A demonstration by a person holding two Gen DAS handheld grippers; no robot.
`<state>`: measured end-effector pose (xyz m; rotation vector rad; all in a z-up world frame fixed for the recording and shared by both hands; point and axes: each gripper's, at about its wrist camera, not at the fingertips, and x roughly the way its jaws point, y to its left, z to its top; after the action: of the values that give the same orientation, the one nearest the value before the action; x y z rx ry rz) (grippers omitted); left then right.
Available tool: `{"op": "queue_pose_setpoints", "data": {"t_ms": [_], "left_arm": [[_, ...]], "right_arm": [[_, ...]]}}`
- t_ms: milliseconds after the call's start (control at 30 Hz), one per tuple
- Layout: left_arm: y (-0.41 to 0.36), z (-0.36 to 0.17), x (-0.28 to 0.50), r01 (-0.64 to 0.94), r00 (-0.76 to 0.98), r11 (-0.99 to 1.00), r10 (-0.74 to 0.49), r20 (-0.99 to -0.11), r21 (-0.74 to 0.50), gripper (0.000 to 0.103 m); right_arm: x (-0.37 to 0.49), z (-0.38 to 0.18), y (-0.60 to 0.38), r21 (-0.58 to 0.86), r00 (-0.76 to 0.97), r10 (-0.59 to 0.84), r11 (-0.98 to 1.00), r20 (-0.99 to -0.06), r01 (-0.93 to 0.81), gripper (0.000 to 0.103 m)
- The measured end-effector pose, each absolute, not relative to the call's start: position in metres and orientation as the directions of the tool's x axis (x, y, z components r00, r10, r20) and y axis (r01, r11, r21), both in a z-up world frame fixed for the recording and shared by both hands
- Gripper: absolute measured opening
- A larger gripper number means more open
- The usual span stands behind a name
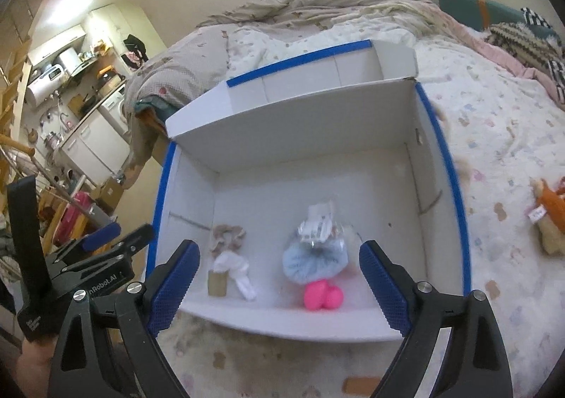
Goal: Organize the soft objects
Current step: 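Withdraw both tools from the box toward the items in front of it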
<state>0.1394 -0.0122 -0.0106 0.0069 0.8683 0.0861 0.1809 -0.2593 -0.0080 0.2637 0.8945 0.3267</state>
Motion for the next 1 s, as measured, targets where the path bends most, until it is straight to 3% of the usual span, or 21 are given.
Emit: {"op": "queue_pose_setpoints", "data": {"t_ms": [600, 733, 900, 1000], "left_arm": [[0.021, -0.041, 0.08, -0.115, 0.583, 0.991, 0.125, -0.802, 0.071, 0.068], [0.031, -0.051, 0.08, -0.142, 0.546, 0.988, 0.126, -0.828, 0.056, 0.068], [0.032, -0.063, 0.084, -0.156, 0.498, 0.987, 0.104, -0.861, 0.029, 0.068], [0.027, -0.067, 0.086, -0.138, 0.483, 0.99, 0.068, -0.873, 0.001, 0.068]], "right_arm": [[0.124, -0.072, -0.294, 0.424, 0.411, 0.397, 0.905, -0.821, -0.03, 0.097], [0.13, -0.1, -0.301, 0.384, 0.331, 0.343, 0.921, -0.879, 0.065, 0.081], [0.137, -0.138, -0.306, 0.292, 0.194, 0.26, 0.944, -0.946, 0.156, 0.081], [0.135, -0.151, -0.297, 0.209, 0.139, 0.192, 0.97, -0.972, 0.122, 0.064]]}}
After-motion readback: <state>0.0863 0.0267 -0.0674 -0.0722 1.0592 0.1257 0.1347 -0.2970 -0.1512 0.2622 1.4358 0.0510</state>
